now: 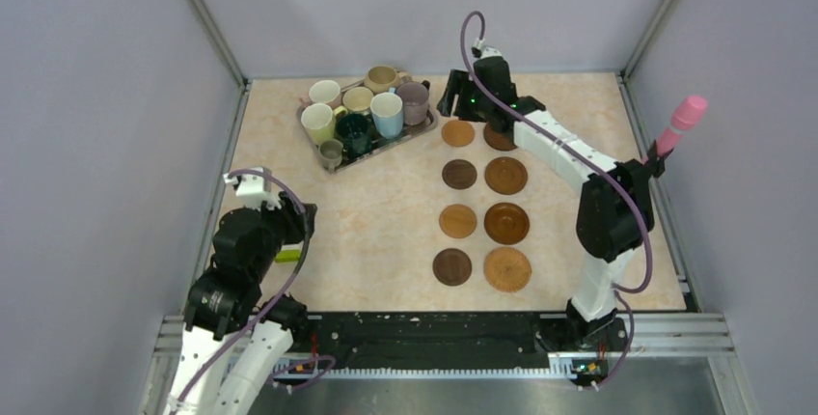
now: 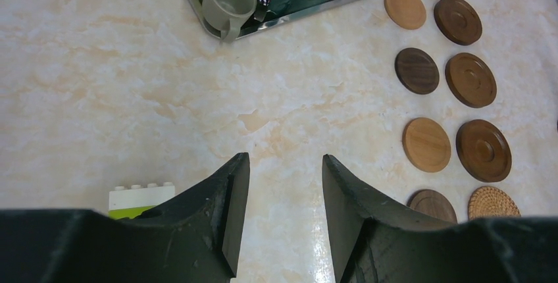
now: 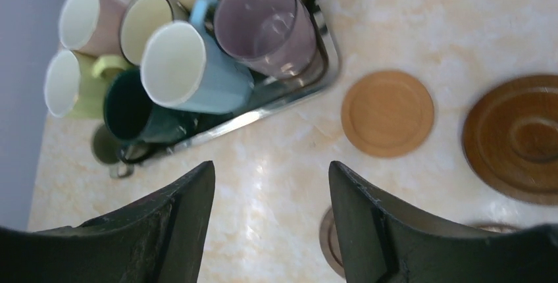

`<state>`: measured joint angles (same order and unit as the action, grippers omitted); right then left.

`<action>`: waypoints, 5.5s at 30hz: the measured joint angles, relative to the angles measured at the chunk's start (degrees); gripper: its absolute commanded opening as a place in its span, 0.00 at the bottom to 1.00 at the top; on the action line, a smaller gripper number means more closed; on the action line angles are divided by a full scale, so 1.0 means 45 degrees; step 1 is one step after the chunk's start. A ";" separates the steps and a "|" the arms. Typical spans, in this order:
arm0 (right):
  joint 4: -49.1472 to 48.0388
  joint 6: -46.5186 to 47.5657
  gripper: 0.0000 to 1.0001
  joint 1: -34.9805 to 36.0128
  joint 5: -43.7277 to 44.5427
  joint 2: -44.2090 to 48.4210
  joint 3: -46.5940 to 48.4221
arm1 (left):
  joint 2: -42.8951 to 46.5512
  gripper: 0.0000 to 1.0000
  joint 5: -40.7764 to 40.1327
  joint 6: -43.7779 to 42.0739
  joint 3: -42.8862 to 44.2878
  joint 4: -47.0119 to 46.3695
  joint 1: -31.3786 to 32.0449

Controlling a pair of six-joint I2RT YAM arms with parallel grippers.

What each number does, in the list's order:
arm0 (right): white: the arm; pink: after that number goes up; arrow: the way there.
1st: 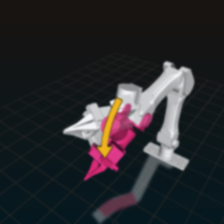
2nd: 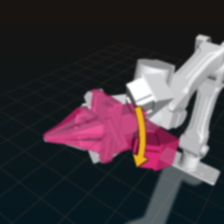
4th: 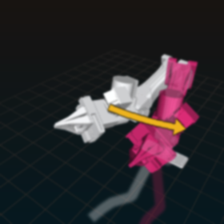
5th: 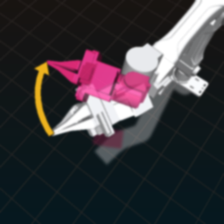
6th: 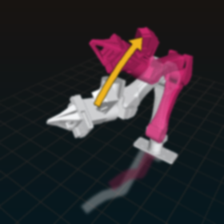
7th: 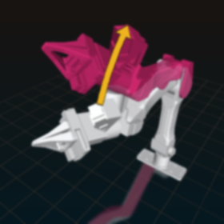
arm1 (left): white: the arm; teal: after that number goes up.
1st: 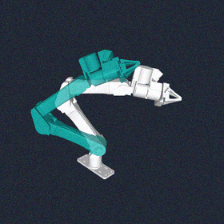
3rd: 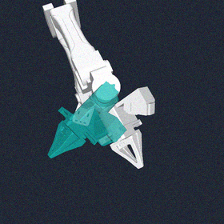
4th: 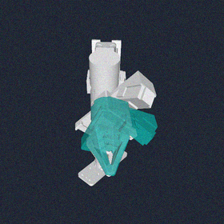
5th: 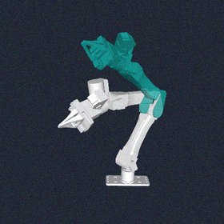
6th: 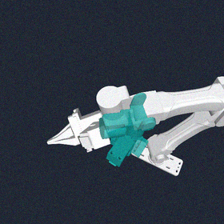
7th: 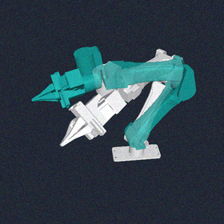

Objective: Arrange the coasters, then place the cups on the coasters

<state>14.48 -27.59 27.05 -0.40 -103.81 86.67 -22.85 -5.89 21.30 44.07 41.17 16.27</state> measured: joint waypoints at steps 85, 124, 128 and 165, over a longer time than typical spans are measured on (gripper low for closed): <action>0.3915 -0.0656 0.00 -0.1117 0.5508 -0.0782 0.3157 | 0.0801 0.51 -0.0505 -0.0015 -0.0083 0.0000 0.0243; 0.3638 -0.0049 0.00 -0.3050 0.5061 -0.3327 0.2982 | 0.0787 0.51 -0.0510 -0.0015 -0.0083 0.0000 0.0238; 0.3619 -0.0024 0.00 -0.3050 0.5066 -0.3468 0.2982 | 0.0748 0.51 -0.0505 -0.0019 -0.0083 0.0000 0.0238; 0.3662 0.0340 0.68 -0.3045 0.3337 -0.2948 0.3633 | 0.0204 0.52 -0.0578 -0.0010 -0.0078 -0.0121 0.0238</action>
<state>30.96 -26.06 13.34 14.61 -117.08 103.02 -21.93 -8.49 21.26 43.72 40.62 17.34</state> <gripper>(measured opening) 0.642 0.513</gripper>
